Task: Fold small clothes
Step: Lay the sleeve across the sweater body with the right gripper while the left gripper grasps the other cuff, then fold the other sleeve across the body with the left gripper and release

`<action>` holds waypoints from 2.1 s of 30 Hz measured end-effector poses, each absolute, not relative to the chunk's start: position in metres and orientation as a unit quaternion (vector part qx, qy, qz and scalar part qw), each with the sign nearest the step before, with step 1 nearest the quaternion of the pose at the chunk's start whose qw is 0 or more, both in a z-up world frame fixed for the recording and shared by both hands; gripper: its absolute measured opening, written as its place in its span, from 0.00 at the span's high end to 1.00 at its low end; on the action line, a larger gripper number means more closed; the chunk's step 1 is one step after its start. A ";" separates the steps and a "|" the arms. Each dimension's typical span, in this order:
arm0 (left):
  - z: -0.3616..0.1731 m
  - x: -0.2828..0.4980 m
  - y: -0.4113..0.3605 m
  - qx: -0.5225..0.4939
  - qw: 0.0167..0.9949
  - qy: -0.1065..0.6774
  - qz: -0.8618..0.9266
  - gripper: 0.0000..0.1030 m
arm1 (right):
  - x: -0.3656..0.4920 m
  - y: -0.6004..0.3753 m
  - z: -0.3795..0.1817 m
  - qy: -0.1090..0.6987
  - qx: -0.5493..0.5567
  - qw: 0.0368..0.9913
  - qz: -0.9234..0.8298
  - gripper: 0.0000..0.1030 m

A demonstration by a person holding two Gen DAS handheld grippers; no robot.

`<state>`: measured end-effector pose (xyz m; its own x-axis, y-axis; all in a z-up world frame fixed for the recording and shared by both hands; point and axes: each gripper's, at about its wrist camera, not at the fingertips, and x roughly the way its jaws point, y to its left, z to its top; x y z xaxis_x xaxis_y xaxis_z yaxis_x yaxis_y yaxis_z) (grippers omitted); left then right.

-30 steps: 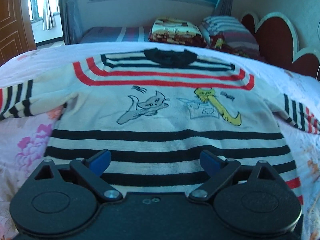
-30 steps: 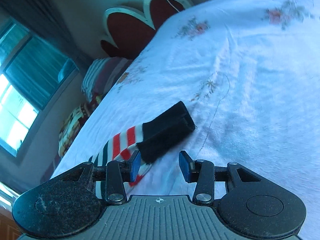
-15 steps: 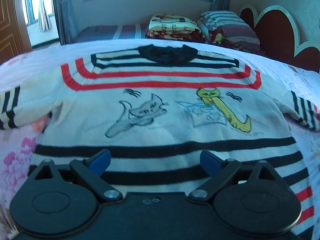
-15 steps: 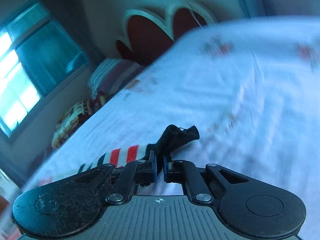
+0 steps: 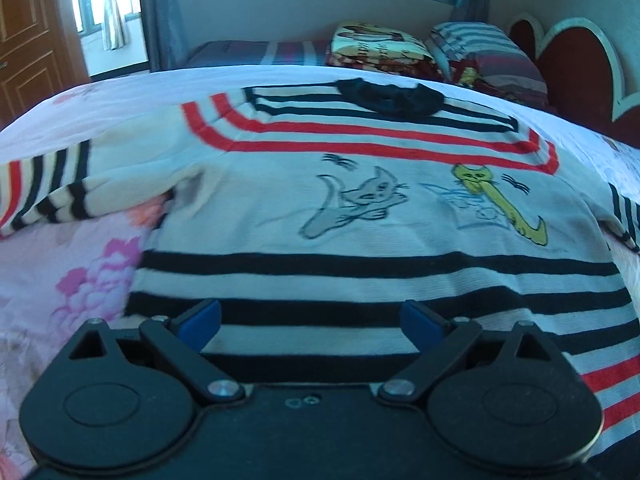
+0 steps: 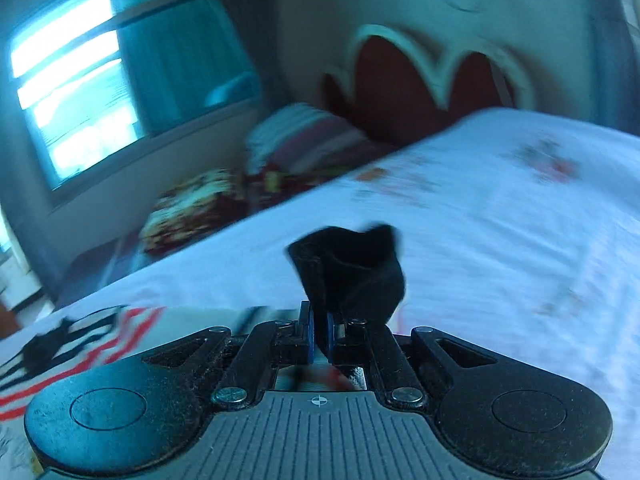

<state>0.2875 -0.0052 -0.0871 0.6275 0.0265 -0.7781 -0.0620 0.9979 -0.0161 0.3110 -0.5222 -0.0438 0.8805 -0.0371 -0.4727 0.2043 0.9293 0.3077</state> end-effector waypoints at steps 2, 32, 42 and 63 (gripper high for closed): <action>-0.084 0.282 0.003 -0.024 0.905 0.424 0.034 0.08 | 0.326 -0.484 -0.039 0.238 0.166 0.957 -0.014 0.95; -0.064 0.265 0.053 -0.096 0.915 0.382 0.084 0.29 | 0.356 -0.254 -0.081 0.300 0.072 0.927 0.215 0.94; -0.079 0.373 -0.049 -0.163 0.904 0.384 -0.088 0.49 | 0.319 -0.385 -0.066 0.282 0.209 0.932 0.090 0.90; -0.071 0.415 -0.018 -0.123 0.931 0.340 -0.049 0.91 | 0.328 -0.462 -0.067 0.265 0.330 0.905 0.035 0.40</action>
<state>0.4146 -0.0184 -0.0713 0.7642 -0.1751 -0.6207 0.0073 0.9647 -0.2632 0.3284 -0.4620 -0.0670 0.8566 0.2384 -0.4575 0.1115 0.7803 0.6154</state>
